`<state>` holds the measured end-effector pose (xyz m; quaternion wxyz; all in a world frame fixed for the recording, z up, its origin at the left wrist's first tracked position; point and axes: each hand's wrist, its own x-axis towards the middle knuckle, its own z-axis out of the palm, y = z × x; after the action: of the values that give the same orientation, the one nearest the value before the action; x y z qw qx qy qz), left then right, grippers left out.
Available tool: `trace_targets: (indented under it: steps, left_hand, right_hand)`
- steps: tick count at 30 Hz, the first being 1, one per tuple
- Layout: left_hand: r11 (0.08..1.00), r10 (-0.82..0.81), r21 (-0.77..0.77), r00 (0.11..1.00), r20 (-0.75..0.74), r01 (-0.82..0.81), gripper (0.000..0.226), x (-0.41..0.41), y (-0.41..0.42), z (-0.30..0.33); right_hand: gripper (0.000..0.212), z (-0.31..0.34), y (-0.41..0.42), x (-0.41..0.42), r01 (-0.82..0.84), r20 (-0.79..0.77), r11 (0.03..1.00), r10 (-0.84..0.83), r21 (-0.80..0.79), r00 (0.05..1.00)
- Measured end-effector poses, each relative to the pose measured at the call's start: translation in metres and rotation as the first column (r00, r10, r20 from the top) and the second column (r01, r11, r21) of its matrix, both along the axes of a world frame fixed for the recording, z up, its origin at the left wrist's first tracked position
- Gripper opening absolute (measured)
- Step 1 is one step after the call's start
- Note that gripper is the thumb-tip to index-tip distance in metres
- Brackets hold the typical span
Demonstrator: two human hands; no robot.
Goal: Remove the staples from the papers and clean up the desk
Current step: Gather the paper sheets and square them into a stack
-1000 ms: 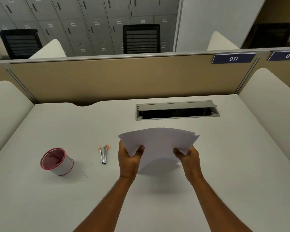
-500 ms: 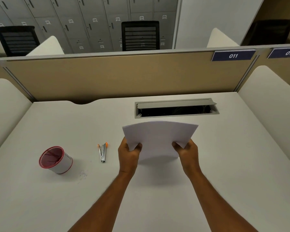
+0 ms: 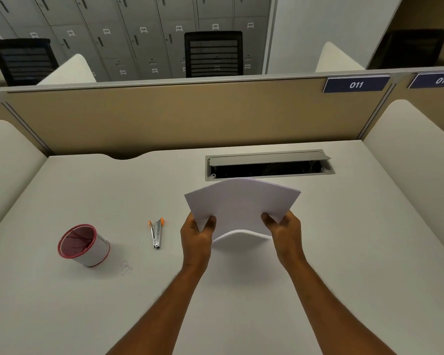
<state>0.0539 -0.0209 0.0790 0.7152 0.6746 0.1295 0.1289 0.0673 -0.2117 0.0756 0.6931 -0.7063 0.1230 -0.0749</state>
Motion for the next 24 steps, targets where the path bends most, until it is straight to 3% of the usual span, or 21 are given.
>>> trace_targets:
  steps: [14, 24]
  left_hand:
    - [0.991, -0.11, 0.065, 0.992, -0.062, 0.114, 0.016, 0.003, 0.003, -0.008]
    - [0.991, -0.1, 0.081, 0.993, -0.064, 0.105, 0.016, 0.008, 0.018, -0.005]
  right_hand:
    - [0.036, -0.012, 0.004, 0.003, -0.031, -0.063, 1.0, 0.031, -0.002, 0.998]
    - [0.023, -0.001, -0.007, 0.003, -0.062, 0.011, 0.991, 0.064, -0.116, 0.998]
